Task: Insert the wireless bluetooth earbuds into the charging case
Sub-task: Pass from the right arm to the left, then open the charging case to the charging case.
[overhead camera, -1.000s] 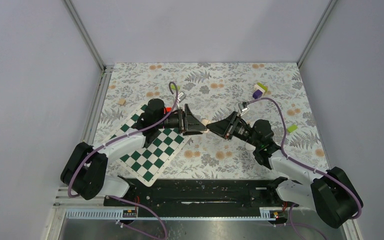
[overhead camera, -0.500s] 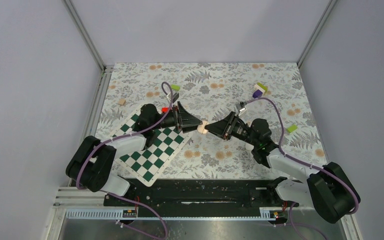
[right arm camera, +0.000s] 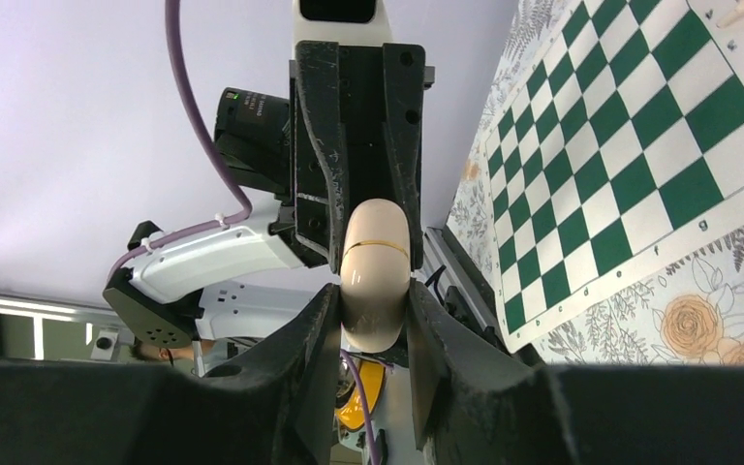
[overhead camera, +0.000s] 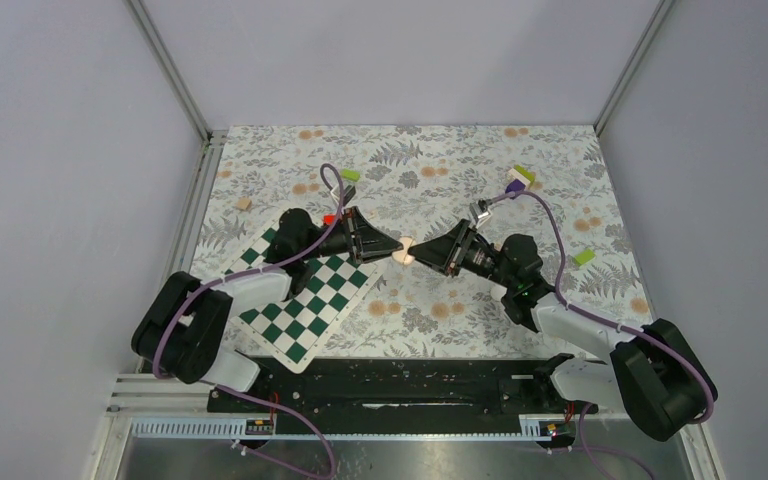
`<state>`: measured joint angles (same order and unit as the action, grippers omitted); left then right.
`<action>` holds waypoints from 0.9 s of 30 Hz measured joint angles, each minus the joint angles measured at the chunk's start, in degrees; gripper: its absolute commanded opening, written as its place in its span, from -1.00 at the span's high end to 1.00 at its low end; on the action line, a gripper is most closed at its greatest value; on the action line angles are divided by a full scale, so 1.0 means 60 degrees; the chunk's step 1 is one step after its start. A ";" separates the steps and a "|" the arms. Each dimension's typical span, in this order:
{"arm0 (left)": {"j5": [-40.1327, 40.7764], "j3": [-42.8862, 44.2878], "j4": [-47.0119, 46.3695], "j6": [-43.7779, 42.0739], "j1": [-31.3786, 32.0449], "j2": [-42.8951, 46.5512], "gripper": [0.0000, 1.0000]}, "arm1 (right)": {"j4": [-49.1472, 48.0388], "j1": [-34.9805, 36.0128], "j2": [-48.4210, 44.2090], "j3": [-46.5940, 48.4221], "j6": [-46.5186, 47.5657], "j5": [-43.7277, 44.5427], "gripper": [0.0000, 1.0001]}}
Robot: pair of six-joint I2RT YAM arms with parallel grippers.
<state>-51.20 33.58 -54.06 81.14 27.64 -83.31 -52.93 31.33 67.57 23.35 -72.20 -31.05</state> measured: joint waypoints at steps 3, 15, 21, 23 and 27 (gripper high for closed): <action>0.0091 0.0029 0.0790 -0.0474 0.0011 0.0182 1.00 | 0.0342 0.0000 -0.0007 0.0000 0.0025 -0.0004 0.29; 0.0965 0.1140 0.5388 -0.3439 0.0138 0.1494 1.00 | 0.0790 0.0000 -0.0058 0.0135 0.0047 -0.0022 0.21; 0.1446 0.1137 0.6324 -0.3912 0.0033 0.1490 1.00 | 0.0984 -0.0047 -0.0175 0.0142 -0.0084 -0.0160 -0.19; 0.1537 0.1137 0.6645 -0.4003 0.0026 0.1446 1.00 | 0.0994 -0.0040 -0.0415 0.0149 -0.0084 -0.0270 -0.22; 0.1541 0.1140 0.6706 -0.4069 0.0073 0.1446 1.00 | 0.1082 -0.0036 -0.0561 0.0149 -0.0047 -0.0419 -0.24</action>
<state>-41.95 40.42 -13.82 56.73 28.08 -74.63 -46.44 31.11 64.20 24.25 -72.49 -33.56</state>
